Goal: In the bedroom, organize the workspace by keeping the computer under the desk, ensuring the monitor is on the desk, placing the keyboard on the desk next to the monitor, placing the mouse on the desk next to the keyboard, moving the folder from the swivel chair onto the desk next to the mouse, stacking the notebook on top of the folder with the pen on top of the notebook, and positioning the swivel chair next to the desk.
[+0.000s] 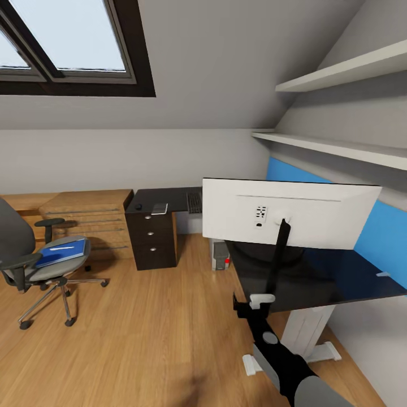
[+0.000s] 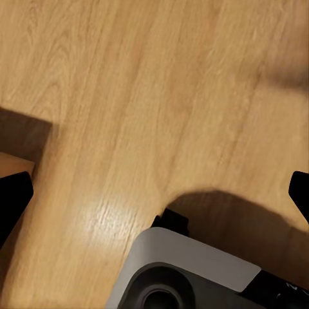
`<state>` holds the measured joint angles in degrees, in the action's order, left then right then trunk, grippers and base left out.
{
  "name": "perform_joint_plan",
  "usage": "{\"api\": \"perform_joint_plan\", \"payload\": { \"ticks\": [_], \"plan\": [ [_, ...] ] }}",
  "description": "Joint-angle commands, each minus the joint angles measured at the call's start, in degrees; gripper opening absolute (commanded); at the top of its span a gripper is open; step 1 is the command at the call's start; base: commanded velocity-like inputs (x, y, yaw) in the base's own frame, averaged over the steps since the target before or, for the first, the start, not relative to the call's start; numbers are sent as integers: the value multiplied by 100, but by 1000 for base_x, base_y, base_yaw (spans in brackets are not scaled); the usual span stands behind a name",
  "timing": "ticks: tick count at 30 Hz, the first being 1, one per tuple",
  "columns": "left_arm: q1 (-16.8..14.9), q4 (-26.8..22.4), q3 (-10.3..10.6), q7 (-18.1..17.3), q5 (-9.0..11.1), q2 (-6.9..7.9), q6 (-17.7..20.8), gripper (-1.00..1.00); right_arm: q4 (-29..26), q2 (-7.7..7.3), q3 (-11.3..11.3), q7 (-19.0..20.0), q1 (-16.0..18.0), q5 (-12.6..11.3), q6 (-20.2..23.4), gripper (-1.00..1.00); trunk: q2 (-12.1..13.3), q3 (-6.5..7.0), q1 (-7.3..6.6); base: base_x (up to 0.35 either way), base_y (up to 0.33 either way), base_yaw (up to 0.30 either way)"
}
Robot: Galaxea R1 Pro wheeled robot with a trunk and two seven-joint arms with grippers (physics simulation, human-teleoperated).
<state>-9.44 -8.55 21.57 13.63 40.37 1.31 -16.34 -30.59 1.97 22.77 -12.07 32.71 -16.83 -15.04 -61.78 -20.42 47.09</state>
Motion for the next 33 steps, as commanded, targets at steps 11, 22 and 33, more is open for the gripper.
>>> {"api": "perform_joint_plan", "payload": {
  "ticks": [11, 22, 33],
  "plan": [
    [2, -7, 49, 34, 32, 1, -9, 100, 858, 26, 30, -5, 7, -110, -172, 100, -4, -6, 0, 0, 0, 0],
    [2, -7, 49, 26, 39, 3, -9, 100, 1482, 158, 33, 12, 7, -219, -273, 100, -4, -6, 0, 0, 0, 103],
    [0, -7, 49, 25, 41, 1, -9, 100, 1548, 194, 35, 12, 7, -212, -383, 100, -4, -6, 0, 0, 0, 275]
  ]
}}
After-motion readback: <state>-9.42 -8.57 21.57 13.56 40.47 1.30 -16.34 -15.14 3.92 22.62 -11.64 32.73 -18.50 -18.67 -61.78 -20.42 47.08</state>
